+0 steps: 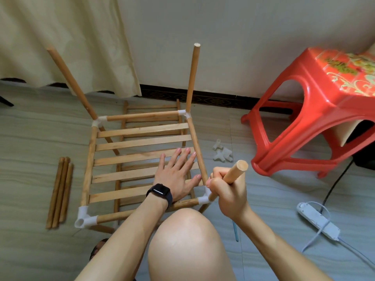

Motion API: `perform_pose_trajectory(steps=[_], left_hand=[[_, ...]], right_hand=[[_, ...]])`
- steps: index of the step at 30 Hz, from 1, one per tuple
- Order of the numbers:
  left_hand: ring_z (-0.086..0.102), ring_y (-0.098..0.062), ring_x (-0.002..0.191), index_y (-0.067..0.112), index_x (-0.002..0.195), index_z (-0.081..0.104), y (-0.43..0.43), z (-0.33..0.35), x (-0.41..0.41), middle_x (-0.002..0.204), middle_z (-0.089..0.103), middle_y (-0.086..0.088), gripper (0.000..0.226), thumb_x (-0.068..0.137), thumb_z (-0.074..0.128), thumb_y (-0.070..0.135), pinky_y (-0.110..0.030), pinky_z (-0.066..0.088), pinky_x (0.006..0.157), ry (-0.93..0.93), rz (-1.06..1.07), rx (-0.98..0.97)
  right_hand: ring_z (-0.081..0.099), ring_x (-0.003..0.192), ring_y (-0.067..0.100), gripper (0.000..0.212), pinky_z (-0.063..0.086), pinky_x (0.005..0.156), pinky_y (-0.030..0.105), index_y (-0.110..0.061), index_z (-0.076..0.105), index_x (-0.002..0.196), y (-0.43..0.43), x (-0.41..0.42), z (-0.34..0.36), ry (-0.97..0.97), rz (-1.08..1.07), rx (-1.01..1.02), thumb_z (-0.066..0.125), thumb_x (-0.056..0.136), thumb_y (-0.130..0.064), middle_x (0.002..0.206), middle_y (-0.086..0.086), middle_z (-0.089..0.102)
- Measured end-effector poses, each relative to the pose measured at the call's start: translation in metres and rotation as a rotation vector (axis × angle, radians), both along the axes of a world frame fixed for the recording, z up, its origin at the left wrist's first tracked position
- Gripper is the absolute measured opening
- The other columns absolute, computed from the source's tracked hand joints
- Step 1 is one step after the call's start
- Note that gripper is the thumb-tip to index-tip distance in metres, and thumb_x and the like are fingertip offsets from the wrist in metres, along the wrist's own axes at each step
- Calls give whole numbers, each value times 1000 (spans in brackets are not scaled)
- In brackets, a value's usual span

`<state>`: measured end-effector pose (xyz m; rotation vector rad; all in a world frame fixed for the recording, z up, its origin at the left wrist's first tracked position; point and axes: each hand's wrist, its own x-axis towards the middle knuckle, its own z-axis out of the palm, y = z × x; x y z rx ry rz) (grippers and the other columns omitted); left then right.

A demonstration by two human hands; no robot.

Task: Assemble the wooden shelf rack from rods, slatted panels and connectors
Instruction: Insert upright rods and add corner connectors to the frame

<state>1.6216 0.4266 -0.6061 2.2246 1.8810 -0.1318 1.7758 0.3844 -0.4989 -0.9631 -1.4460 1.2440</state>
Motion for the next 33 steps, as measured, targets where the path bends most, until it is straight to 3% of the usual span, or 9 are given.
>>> perform_pose_trajectory(steps=[3,6,8,10,15,18,21,26,33], left_hand=[[-23,-17,151,40,155,-18,1,13,1,162,-26,10,75,91,0,75,-57,-12,121,1,-13,-77],[-16,-19,153,42,156,-12,5,32,-4,165,-19,8,74,97,19,72,-55,-7,122,15,-47,-158],[-6,-21,154,42,157,-6,9,50,-12,168,-10,4,73,98,26,70,-54,-1,123,34,-37,-177],[3,-23,155,40,158,1,13,69,-23,168,-1,1,71,99,31,66,-54,6,124,40,17,-174],[25,-27,149,34,157,23,13,109,-66,165,22,-2,66,99,44,56,-49,22,120,66,126,-138],[35,-27,143,33,155,31,10,137,-98,160,31,-1,62,98,47,54,-46,31,116,56,156,-118],[40,-25,140,32,152,37,3,163,-137,157,37,0,58,99,47,52,-44,39,112,26,206,-75],[50,-26,129,28,149,42,-24,167,-218,149,45,-3,54,100,47,49,-41,46,102,5,374,-88],[48,-28,133,16,154,33,-78,69,-310,153,41,-9,58,104,41,43,-33,41,104,-46,626,-272]], right_hand=[[26,45,4,36,28,49,14,-21,31,45,-4,2,7,-62,-24,-12,59,68,-19,44,-14,31],[41,51,6,32,36,55,18,-20,43,56,-11,15,18,-188,2,35,64,77,-32,52,-7,44],[62,68,10,21,48,66,24,-20,59,77,-17,22,37,-287,39,117,63,85,-39,71,-3,64],[69,95,10,25,53,82,26,-24,68,98,-17,28,64,-396,32,178,59,89,-46,96,-10,71],[43,132,-6,35,32,105,11,-40,64,129,0,17,135,-760,52,427,51,97,-48,136,-24,57],[18,149,4,44,20,122,31,-48,43,146,14,-6,160,-1076,170,437,44,102,-50,158,-18,34],[-3,155,14,51,5,125,48,-49,25,154,32,-43,166,-1333,307,393,35,104,-51,168,-8,8],[-7,155,25,53,1,123,57,-40,25,156,59,-123,122,-1455,494,349,34,105,-48,169,2,0],[-11,154,27,61,0,123,56,-43,10,158,86,-204,15,-1534,603,288,26,102,-60,168,2,-9]])
